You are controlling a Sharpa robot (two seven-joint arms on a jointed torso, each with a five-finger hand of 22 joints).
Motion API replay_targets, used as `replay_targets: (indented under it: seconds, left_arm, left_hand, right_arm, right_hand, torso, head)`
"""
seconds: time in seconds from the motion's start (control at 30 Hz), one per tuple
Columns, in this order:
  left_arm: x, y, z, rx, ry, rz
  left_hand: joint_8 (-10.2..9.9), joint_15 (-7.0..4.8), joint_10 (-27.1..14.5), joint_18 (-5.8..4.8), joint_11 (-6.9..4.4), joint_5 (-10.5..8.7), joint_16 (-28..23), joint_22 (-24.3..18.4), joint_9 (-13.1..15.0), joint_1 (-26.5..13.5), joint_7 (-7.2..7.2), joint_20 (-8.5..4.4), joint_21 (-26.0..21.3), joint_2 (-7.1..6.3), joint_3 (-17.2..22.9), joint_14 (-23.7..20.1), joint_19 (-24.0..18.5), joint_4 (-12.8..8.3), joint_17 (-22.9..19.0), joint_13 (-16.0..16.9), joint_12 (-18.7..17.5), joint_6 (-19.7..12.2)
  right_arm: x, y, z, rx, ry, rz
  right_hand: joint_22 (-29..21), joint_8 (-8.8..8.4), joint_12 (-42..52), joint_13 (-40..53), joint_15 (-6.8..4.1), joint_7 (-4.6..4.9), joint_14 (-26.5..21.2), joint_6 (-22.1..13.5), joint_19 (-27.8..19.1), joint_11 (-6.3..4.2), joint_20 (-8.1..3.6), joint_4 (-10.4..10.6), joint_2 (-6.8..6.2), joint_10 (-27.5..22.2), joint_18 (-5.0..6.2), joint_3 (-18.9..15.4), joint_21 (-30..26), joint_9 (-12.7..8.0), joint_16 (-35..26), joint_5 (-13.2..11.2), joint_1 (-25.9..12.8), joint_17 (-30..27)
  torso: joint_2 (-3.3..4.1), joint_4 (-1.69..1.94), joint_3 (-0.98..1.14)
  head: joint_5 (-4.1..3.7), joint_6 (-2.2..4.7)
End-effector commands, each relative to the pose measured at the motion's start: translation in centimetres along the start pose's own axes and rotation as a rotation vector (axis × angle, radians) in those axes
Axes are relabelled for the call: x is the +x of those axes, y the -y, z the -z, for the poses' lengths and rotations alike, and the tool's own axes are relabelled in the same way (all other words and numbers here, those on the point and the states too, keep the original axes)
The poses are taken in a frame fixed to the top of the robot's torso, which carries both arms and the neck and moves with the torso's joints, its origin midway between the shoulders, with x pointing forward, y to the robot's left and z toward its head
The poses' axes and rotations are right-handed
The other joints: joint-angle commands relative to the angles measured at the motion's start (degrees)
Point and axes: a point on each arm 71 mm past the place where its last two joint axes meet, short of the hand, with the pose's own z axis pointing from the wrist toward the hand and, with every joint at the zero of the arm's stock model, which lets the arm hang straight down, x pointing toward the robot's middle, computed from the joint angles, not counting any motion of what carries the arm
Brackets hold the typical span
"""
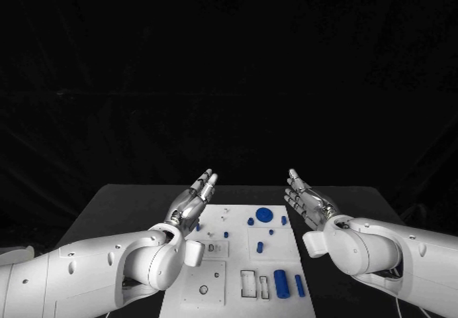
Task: Assemble the parts on the task board
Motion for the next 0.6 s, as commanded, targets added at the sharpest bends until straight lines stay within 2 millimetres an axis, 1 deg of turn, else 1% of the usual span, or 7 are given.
replay_targets:
  seconds: [0.03,0.27,0.37,0.47,0.5,0.57,0.6]
  left_arm:
    - [0.0,0.2,0.0,0.033,-0.030,-0.004]
    - [-0.6,0.2,-0.1,0.031,-0.023,-0.010]
    - [-0.9,0.1,-0.1,0.027,-0.021,-0.011]
    - [-1.3,0.2,0.0,0.021,-0.025,-0.006]
    - [-1.5,0.2,0.1,0.018,-0.028,-0.003]
    - [-2.0,0.2,0.2,0.011,-0.033,0.002]
    - [-2.2,0.3,0.2,0.007,-0.035,0.005]
  left_hand:
    - [0.34,-2.12,0.02,0.54,0.45,0.42,-0.21,-0.09,0.10,0.78,0.09,-1.52,-0.21,0.10,0.33,-0.05,0.08,0.06,-0.09,-0.07,-0.19,0.58]
    - [0.53,-1.37,0.02,1.09,0.36,0.82,-0.21,-0.09,0.26,1.87,-0.69,-0.15,-0.21,0.07,0.58,-0.05,0.08,0.12,-0.09,-0.07,-0.19,1.48]
    - [0.56,-0.37,0.02,2.00,0.60,1.14,-0.21,-0.09,0.28,2.53,-1.01,1.77,-0.21,0.15,0.74,-0.05,0.08,0.14,-0.09,-0.07,-0.19,1.68]
    - [0.55,1.20,0.02,3.62,1.10,1.82,-0.21,-0.09,0.28,3.51,-1.15,5.06,-0.21,0.27,0.97,-0.05,0.08,0.14,-0.09,-0.07,-0.19,1.73]
    - [0.56,1.81,0.02,4.40,1.06,2.07,-0.21,-0.09,0.29,3.90,-1.18,6.45,-0.21,0.32,1.05,-0.05,0.08,0.14,-0.09,-0.07,-0.19,1.80]
    - [0.59,3.00,0.02,5.12,0.84,2.34,-0.21,-0.09,0.32,4.31,-1.33,8.78,-0.21,0.45,1.14,-0.05,0.08,0.18,-0.09,-0.07,-0.19,1.96]
    - [0.61,3.72,0.02,5.34,0.74,2.46,-0.21,-0.09,0.34,4.47,-1.33,9.88,-0.21,0.51,1.19,-0.05,0.08,0.18,-0.09,-0.07,-0.19,2.06]
  right_arm:
    - [0.4,-0.9,0.0,-0.065,-0.062,0.071]
    - [0.7,-3.2,-0.5,-0.132,-0.124,0.215]
    - [0.9,-4.3,-0.9,-0.162,-0.157,0.327]
    - [1.2,-5.2,-1.4,-0.178,-0.189,0.448]
    - [1.4,-5.6,-1.6,-0.181,-0.203,0.502]
    - [1.6,-6.2,-2.0,-0.183,-0.230,0.617]
    - [1.8,-6.5,-2.3,-0.184,-0.241,0.675]
  right_hand:
    - [-0.05,-0.21,-0.21,-0.07,-5.89,0.93,0.01,-0.01,0.02,0.96,-2.28,0.00,-0.04,0.01,-0.75,0.42,-0.31,-0.06,-0.39,0.50,0.91,-0.08]
    - [-0.05,-0.21,-0.21,-0.07,-2.16,3.97,0.01,-0.01,0.02,4.17,2.36,-0.45,-2.13,0.01,0.03,0.74,-0.31,-0.06,-0.39,2.00,6.13,-0.08]
    - [-0.05,-0.07,-0.21,-0.07,0.75,5.61,0.01,0.37,0.02,6.17,5.31,-0.48,-3.65,0.01,0.20,0.85,-0.31,0.07,-0.39,2.94,9.37,-0.08]
    - [-0.05,0.29,-0.21,-0.07,5.91,7.66,0.01,1.50,0.02,8.66,9.81,-1.41,-5.12,0.01,-0.40,1.24,-0.31,0.37,-0.39,5.31,12.93,-0.08]
    - [-0.05,0.34,-0.21,-0.07,7.26,8.31,0.01,1.73,0.02,9.95,11.45,-2.12,-5.59,0.01,-0.24,1.61,-0.31,0.41,-0.39,6.56,14.66,-0.08]
    - [0.68,0.50,-0.17,-0.04,10.38,7.99,0.08,2.40,1.31,13.96,14.80,-3.63,-6.36,0.09,0.16,2.34,0.70,0.53,-0.35,9.22,17.88,-0.05]
    - [1.60,0.74,-0.04,0.06,12.18,8.79,0.96,3.29,3.63,14.43,16.68,-4.21,-6.64,0.38,0.22,2.65,2.19,0.70,0.10,9.79,19.24,0.28]
  torso:
    - [0.01,-0.01,-0.03]
    - [0.02,-0.07,-0.04]
    - [0.08,-0.01,-0.05]
    - [0.26,-0.16,-0.06]
    - [0.35,-0.21,-0.08]
    - [0.60,-0.25,-0.10]
    - [0.79,-0.23,-0.11]
  head:
    - [0.44,-1.03]
    - [0.61,-3.74]
    - [0.86,-5.48]
    - [1.32,-7.05]
    - [1.46,-7.50]
    - [1.73,-8.49]
    - [1.87,-8.84]
